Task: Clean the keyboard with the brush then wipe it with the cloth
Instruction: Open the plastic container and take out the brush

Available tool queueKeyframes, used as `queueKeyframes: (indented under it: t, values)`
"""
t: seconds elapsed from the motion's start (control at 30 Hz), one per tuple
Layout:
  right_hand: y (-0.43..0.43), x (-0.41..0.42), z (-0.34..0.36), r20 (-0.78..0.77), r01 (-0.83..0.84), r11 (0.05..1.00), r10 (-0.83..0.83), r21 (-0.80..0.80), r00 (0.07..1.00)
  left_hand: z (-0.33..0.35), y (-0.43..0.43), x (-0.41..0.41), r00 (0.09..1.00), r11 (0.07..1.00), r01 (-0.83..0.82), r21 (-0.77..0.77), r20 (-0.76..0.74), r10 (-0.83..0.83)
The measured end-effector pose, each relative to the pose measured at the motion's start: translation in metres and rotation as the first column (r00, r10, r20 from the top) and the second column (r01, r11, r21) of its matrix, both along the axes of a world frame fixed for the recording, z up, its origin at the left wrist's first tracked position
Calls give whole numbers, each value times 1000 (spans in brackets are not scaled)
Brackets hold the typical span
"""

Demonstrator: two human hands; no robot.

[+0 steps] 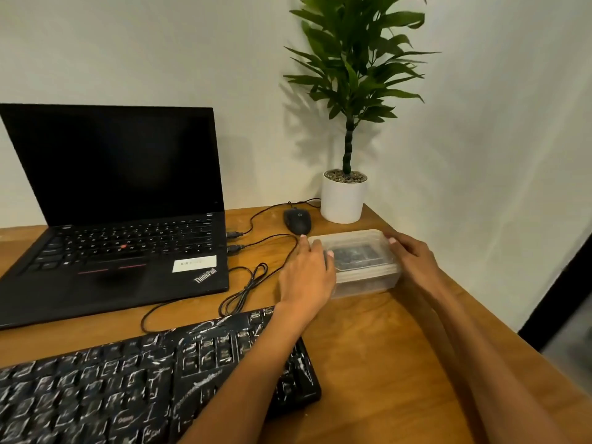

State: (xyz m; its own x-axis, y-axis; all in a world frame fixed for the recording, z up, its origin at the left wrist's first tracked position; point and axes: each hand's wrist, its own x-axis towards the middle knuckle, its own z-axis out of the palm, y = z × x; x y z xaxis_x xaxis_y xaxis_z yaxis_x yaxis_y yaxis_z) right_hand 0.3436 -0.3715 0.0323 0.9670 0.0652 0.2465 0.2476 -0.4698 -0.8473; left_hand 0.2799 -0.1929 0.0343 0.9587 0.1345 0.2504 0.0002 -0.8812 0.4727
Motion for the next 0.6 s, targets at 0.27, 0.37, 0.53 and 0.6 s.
queueKeyframes:
  t: [0.27,0.37,0.53,0.6]
  values:
    - [-2,3,-1,-46,-8,966,21,257,999,6,12,8,997,984,-14,-176,67,26]
    - [-1,3,-1,-104,10,924,32,381,994,4,11,12,998,944,-36,-329,40,52]
    - [-2,8,-3,-199,52,879,49,474,979,3,11,16,995,899,-84,-430,19,102]
    - [-1,8,-3,-264,103,820,60,564,962,0,11,16,994,884,-97,-458,4,111]
